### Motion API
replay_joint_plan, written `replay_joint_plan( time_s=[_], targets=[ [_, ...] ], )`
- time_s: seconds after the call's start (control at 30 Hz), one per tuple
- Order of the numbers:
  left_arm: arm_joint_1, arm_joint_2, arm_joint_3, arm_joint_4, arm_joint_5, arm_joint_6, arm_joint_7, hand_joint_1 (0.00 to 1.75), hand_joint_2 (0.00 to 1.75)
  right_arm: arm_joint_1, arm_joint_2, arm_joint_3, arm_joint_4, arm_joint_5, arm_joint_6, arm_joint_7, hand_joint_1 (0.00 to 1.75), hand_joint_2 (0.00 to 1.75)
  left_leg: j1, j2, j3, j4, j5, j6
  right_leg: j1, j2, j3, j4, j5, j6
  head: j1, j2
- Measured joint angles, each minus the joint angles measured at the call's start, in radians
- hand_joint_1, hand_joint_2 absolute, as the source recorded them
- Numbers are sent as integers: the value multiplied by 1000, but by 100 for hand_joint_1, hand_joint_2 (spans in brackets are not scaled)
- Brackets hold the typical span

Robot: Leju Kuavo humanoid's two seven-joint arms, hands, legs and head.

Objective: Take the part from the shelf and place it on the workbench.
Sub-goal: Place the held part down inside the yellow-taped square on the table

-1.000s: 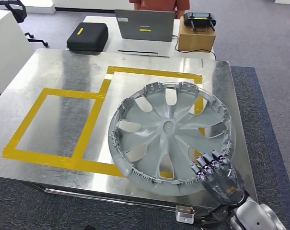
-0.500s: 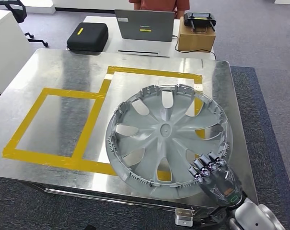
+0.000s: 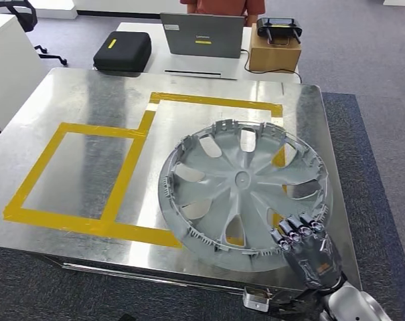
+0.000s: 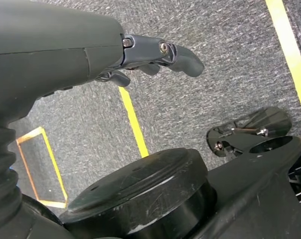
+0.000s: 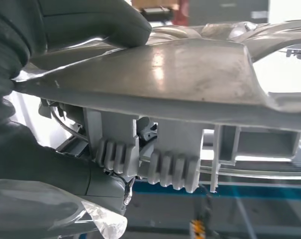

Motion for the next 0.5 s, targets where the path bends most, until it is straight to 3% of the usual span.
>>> replay_joint_plan(
  time_s=[0.17, 0.33, 0.5],
  targets=[
    [0, 0, 0, -1, -1, -4, 0, 0, 175, 9, -7, 21, 23, 0, 0, 66, 175, 175, 0, 0, 0, 0, 0, 0, 0, 0, 0, 0, 0, 0, 0, 0],
    [1, 0, 0, -1, -1, -8, 1, 0, 175, 14, -28, 44, 80, 0, 0, 188, 175, 175, 0, 0, 0, 0, 0, 0, 0, 0, 0, 0, 0, 0, 0, 0],
    [1, 0, 0, -1, -1, -12, 1, 0, 175, 30, -47, 48, 126, 0, 0, 214, 175, 175, 0, 0, -2, 0, 0, 0, 0, 0, -1, 0, 0, 0, 0, 0]
  ],
)
